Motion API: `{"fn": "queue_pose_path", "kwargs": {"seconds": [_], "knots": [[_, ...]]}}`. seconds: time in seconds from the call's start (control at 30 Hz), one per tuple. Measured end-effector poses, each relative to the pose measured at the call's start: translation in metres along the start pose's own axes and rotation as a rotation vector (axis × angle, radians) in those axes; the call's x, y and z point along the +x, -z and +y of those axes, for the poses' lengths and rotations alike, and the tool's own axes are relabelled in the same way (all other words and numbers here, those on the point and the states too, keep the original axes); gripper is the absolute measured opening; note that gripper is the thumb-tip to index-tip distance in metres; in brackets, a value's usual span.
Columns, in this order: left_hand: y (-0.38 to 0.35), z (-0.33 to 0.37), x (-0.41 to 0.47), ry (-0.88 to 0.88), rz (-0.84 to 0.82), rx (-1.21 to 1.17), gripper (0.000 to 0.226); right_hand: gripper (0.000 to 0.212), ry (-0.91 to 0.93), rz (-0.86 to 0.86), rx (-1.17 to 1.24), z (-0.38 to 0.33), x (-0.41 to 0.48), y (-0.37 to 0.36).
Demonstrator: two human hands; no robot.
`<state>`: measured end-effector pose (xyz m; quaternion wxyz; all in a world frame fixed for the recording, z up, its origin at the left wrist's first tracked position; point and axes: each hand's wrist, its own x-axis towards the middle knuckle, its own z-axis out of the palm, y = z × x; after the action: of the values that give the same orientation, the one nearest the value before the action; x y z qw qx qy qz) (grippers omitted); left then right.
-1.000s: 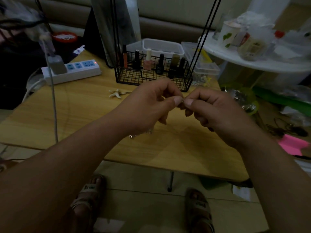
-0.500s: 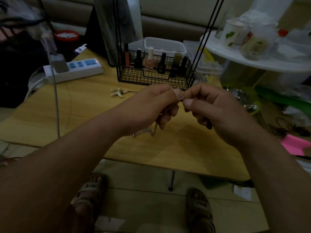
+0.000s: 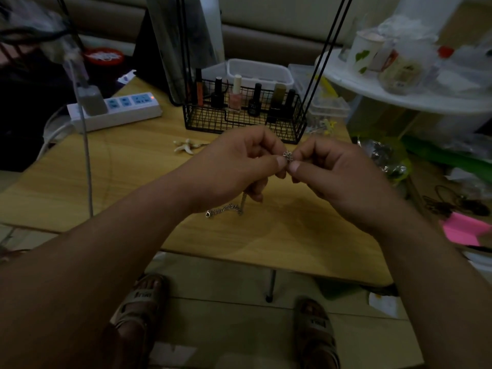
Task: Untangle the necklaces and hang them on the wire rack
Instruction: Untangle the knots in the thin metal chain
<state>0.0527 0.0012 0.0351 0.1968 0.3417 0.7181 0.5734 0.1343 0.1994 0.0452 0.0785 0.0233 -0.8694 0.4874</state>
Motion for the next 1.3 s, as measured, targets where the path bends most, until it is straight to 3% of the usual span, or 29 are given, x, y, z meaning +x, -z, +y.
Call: {"fn": "queue_pose_path", "kwargs": {"seconds": [0.4,0.57,0.87,1.3], "knots": [[-0.003,-0.008,0.003,-0.033,0.01,0.164,0.01,0.006,0.033,-0.024,-0.251,0.009,0.001,-0.006],[-0.006,-0.012,0.005,-0.017,0.071,0.145,0.011,0.003,-0.012,0.001,-0.184,0.008,-0.001,-0.012],[-0.008,-0.016,0.007,-0.006,0.088,0.33,0.011,0.009,-0.028,-0.003,-0.35,0.011,-0.001,-0.017],[-0.008,-0.026,0.008,-0.057,0.066,0.514,0.01,0.002,0.005,-0.005,-0.478,0.016,-0.001,-0.022]]}}
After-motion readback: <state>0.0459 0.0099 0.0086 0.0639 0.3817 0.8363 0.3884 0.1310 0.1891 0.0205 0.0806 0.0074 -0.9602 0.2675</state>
